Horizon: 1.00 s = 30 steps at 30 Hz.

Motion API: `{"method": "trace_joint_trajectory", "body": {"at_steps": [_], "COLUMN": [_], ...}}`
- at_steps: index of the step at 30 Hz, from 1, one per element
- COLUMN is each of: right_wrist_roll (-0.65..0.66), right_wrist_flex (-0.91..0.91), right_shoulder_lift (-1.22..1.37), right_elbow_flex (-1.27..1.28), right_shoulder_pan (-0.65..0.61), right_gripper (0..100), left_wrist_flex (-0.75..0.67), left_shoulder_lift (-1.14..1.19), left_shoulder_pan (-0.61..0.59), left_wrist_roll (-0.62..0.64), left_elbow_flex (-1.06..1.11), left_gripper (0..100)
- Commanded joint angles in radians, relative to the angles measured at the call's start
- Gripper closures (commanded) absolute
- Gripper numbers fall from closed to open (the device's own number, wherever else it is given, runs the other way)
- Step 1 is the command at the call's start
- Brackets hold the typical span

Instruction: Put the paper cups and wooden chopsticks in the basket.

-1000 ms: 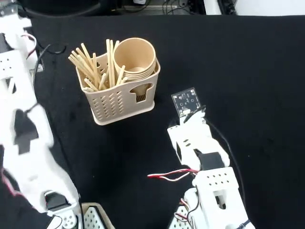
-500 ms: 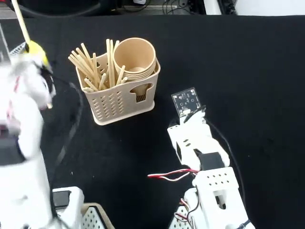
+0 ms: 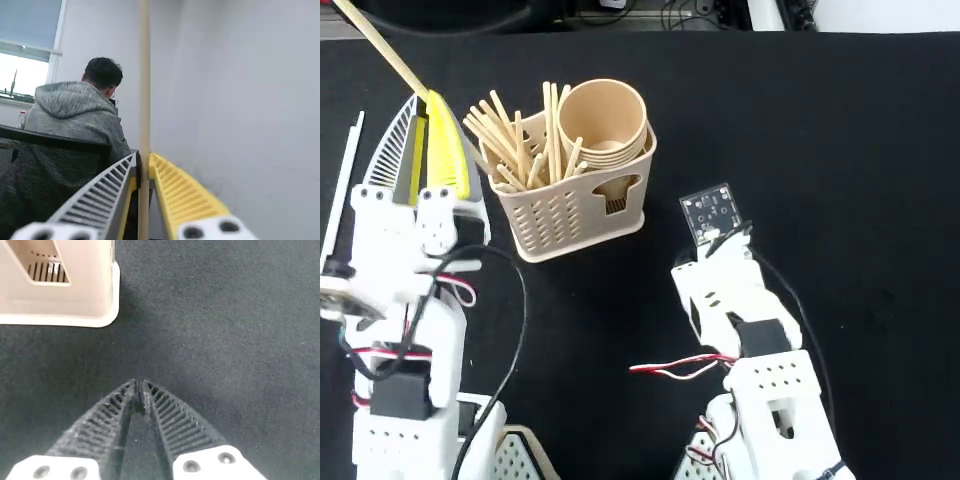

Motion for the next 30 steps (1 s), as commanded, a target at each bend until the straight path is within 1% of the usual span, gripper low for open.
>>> {"method": "trace_joint_trajectory", "body": {"at_steps": [1,6,9,14,17,20,25,27,30], "right_wrist_roll": [0.008,0.008,0.008,0.008,0.008,0.008,0.008,0.008,0.008], "right_wrist_flex": [-0.018,-0.018,-0.018,-0.017,-0.017,-0.017,-0.018,-0.018,-0.018], "right_shoulder_lift": [-0.015,-0.015,-0.015,-0.015,-0.015,-0.015,-0.015,-0.015,-0.015], "right_elbow_flex": [-0.007,-0.007,-0.007,-0.008,-0.008,-0.008,-0.008,-0.008,-0.008], "right_shoulder_pan": [0.003,0.003,0.005,0.005,0.005,0.005,0.005,0.005,0.005], "right_gripper": [98.5,98.5,98.5,98.5,98.5,98.5,98.5,98.5,98.5], "left_wrist_flex": [-0.014,-0.017,-0.018,-0.014,-0.008,0.084,0.210,0.275,0.407], "left_shoulder_lift": [0.123,0.259,0.302,0.279,0.235,0.169,0.043,-0.003,-0.041], "left_shoulder_pan": [-0.028,-0.036,-0.036,-0.028,-0.027,-0.027,-0.042,-0.108,-0.275], "left_wrist_roll": [0.114,0.126,0.126,0.126,0.129,0.176,0.190,0.167,0.121], "left_elbow_flex": [-0.045,-0.041,-0.031,0.007,0.031,0.035,0.002,-0.025,-0.108], "left_gripper": [97,97,97,97,90,86,85,85,85]}}
